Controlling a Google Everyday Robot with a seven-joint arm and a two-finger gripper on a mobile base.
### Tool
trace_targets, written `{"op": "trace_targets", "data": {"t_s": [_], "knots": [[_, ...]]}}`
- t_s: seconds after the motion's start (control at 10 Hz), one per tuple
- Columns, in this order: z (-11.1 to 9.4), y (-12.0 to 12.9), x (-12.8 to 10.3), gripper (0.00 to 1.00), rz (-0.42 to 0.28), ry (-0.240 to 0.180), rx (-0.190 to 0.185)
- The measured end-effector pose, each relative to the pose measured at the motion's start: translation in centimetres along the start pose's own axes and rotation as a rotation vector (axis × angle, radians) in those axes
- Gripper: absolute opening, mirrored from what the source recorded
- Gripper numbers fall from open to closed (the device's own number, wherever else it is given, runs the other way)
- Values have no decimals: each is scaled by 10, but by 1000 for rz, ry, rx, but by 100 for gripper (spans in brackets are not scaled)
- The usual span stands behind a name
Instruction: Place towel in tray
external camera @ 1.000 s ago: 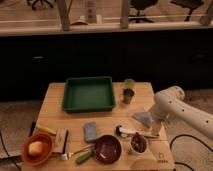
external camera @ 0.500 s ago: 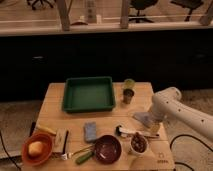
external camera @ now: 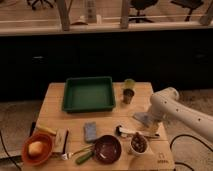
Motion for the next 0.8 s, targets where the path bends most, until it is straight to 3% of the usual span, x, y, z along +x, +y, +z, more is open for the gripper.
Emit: {"op": "trace_targets", "data": {"t_s": [0.3, 0.5, 0.8], "knots": [[5, -1, -3, 74, 3, -1, -7], [7, 0, -3, 58, 10, -5, -12], [9, -2, -5, 54, 9, -6, -11]]}}
